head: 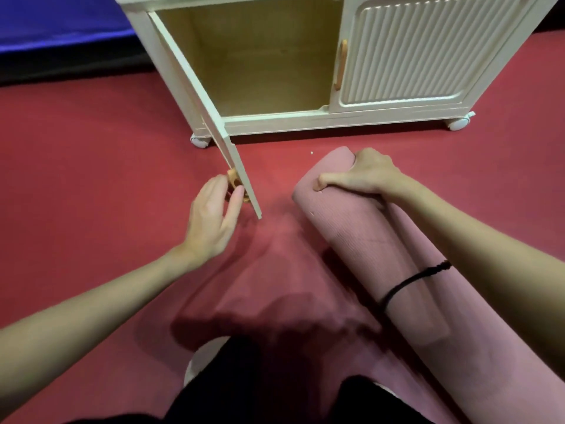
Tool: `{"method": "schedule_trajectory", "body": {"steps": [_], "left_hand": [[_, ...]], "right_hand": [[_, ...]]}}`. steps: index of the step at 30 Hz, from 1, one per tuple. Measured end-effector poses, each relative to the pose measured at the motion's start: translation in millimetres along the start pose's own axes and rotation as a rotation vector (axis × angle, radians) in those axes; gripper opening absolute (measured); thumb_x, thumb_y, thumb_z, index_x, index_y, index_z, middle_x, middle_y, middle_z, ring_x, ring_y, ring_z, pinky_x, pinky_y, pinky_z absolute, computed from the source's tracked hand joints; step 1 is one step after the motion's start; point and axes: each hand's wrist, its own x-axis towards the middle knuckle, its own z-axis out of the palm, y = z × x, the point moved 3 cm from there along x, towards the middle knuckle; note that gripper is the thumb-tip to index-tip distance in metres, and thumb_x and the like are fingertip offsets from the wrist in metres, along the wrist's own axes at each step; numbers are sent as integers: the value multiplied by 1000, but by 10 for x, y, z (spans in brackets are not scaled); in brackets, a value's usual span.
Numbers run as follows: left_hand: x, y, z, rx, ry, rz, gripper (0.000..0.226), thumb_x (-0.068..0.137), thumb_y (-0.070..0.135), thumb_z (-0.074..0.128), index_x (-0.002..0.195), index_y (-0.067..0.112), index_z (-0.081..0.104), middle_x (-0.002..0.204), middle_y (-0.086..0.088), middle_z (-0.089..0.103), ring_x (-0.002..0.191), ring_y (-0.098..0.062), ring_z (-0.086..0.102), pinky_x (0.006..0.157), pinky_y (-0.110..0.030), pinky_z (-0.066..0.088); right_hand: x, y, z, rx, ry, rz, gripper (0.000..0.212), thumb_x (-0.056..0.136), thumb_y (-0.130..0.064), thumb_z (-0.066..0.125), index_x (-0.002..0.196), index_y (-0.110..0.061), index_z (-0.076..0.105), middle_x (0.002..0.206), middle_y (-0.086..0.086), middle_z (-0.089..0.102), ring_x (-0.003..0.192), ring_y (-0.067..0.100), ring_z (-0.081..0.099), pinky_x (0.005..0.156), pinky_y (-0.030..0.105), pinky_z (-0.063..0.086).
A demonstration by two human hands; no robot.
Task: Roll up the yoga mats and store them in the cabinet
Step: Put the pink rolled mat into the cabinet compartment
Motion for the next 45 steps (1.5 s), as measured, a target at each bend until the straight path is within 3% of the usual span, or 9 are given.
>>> {"method": "schedule_trajectory", "body": {"steps": [6, 13, 18, 21, 30, 37, 40, 42, 45], "left_hand": [[-359, -220, -275, -2, 112, -301, 27, 91, 40, 50, 102, 16, 48, 90, -5, 59, 75, -25, 58, 70, -43, 48], [-580, -452, -291, -55, 238, -1000, 49, 101, 34, 31, 122, -8, 46, 130, -27, 51, 120, -41, 47, 96, -42, 35], [-705, -694, -216, -373, 117, -1370, 71, 79, 55, 26, 114, 1, 55, 112, -21, 63, 98, -40, 62, 86, -48, 53], [-495, -399, -111, -491, -44, -1235, 24, 95, 26, 38, 82, 11, 51, 79, -9, 58, 63, -24, 58, 50, -28, 49], [1355, 346, 485, -400, -251, -509, 16, 89, 7, 47, 86, 17, 58, 81, 0, 62, 70, -13, 59, 58, -28, 52], [2321, 778, 1097, -292, -244, -471, 53, 93, 25, 51, 140, 4, 38, 130, -11, 55, 110, -23, 58, 84, -27, 46], [2509, 841, 1260, -279, -313, -403, 64, 95, 25, 53, 148, 3, 24, 145, -7, 42, 108, -14, 54, 69, -11, 43], [2574, 774, 1344, -327, -325, -383, 65, 92, 23, 58, 147, 4, 28, 145, -9, 43, 108, -14, 55, 54, -7, 44], [2627, 687, 1358, -268, -276, -361, 50, 92, 30, 59, 134, 7, 47, 128, -4, 57, 106, -15, 57, 75, -16, 50]], "right_hand": [[9, -118, 168, -48, -11, 28, 110, 31, -82, 67, 114, -12, 61, 119, 11, 60, 113, 35, 54, 95, 41, 48], [43, -98, 294, -68, 15, 66, 112, 33, -82, 70, 121, -13, 58, 129, 12, 55, 123, 35, 46, 102, 43, 43], [65, -44, 375, -83, 48, 71, 107, 45, -79, 73, 125, -10, 55, 133, 14, 51, 126, 35, 42, 102, 42, 37], [80, -23, 402, -76, 57, 75, 109, 47, -79, 72, 128, -9, 53, 135, 15, 48, 128, 36, 40, 103, 43, 35], [-65, 292, 386, 39, -8, -14, 113, 56, -79, 70, 139, -11, 35, 141, 19, 41, 130, 39, 41, 107, 46, 37], [-433, 785, 340, -80, -261, -23, 135, 55, -72, 76, 152, -13, 3, 151, 22, 25, 140, 35, 30, 113, 44, 31], [-595, 957, 424, -159, -414, -29, 157, 37, -73, 82, 151, -22, -12, 152, 21, 27, 142, 34, 28, 113, 45, 32], [-639, 985, 473, -116, -363, -66, 155, 30, -74, 82, 150, -27, -4, 143, 14, 43, 133, 31, 41, 107, 44, 39], [-643, 993, 496, -43, -234, -115, 138, 25, -78, 77, 142, -34, 18, 125, 3, 54, 115, 27, 52, 97, 45, 47]]}}
